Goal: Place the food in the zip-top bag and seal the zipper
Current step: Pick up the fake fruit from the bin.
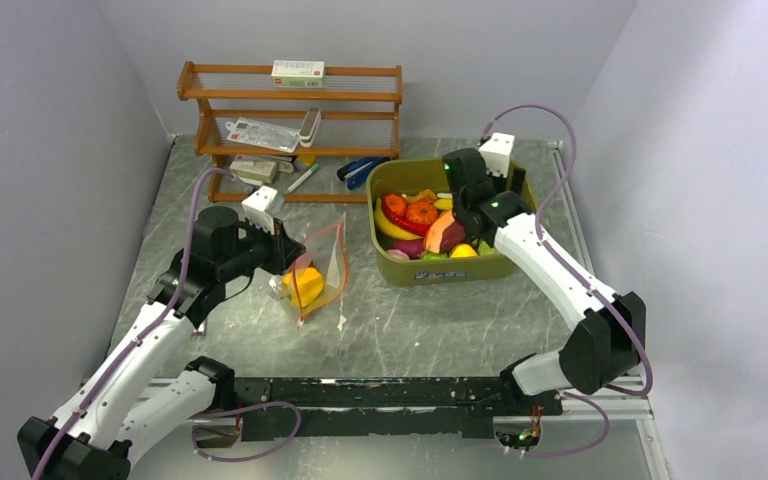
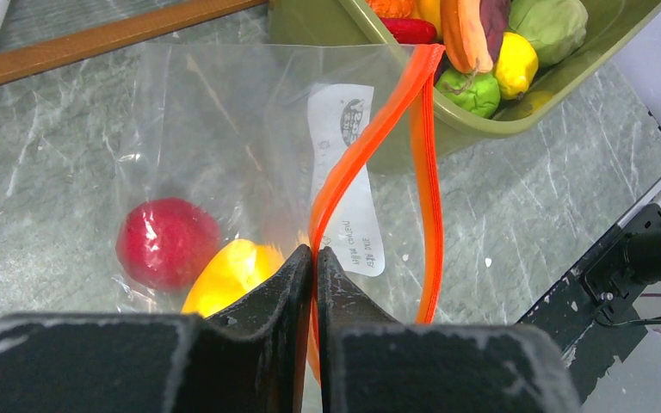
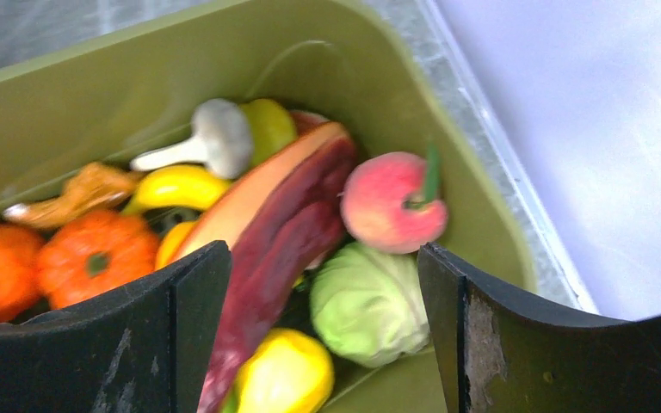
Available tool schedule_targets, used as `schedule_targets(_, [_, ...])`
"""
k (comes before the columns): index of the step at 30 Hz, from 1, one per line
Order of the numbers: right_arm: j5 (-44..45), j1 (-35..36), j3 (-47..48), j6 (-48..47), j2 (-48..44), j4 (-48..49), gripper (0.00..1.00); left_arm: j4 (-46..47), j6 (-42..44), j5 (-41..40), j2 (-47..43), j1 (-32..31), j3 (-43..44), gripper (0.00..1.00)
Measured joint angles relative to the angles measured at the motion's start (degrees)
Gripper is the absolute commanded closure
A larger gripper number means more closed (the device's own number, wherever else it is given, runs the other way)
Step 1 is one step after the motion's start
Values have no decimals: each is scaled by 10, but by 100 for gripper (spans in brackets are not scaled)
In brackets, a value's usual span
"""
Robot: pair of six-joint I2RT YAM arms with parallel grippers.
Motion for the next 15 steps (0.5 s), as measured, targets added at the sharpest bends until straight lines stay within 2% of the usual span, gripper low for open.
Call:
schedule_targets(8, [3, -90, -18, -21, 24, 26, 15, 0, 0, 0, -6, 0, -1, 93])
schedule_targets(15, [-50, -152, -69, -30, 41, 69, 12, 0, 0, 0, -13, 0, -2, 93])
